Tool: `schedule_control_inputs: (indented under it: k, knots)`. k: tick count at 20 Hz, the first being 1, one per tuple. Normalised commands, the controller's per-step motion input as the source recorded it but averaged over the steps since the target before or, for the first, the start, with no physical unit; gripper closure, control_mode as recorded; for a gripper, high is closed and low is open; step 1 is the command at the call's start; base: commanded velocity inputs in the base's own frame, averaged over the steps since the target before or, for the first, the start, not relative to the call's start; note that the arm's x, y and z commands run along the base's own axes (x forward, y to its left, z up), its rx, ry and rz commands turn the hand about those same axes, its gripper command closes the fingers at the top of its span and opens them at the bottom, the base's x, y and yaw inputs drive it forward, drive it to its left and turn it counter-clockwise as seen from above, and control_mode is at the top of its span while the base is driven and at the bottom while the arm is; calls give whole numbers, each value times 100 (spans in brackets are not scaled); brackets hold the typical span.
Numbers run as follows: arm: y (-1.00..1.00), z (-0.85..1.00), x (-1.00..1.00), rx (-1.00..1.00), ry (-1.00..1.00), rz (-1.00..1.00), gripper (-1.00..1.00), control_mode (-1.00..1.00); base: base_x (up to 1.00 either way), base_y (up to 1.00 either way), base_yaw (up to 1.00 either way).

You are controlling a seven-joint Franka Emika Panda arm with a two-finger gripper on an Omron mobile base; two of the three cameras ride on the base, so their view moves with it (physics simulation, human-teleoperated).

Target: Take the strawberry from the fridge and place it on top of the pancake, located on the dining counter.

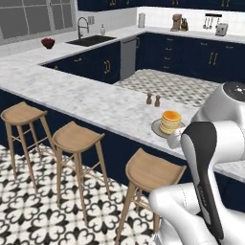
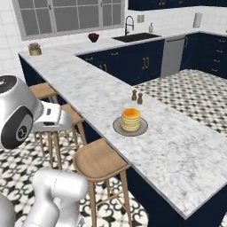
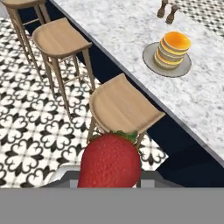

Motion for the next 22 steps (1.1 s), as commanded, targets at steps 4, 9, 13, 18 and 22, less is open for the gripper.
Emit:
schedule_control_inputs:
  k: [4,9,13,18,22]
  knots:
    - [-29,3,50,7,0,-6,100,-100,50,-21,-11]
    - [-73,6,100,17,11,-6,100,-100,0,0,0]
    - [-65,0,100,10,18,-10,100,-100,0,0,0]
    - [-47,-6,100,1,12,-10,100,-100,0,0,0]
    - [-44,-40,100,0,0,-7,100,-100,0,0,0]
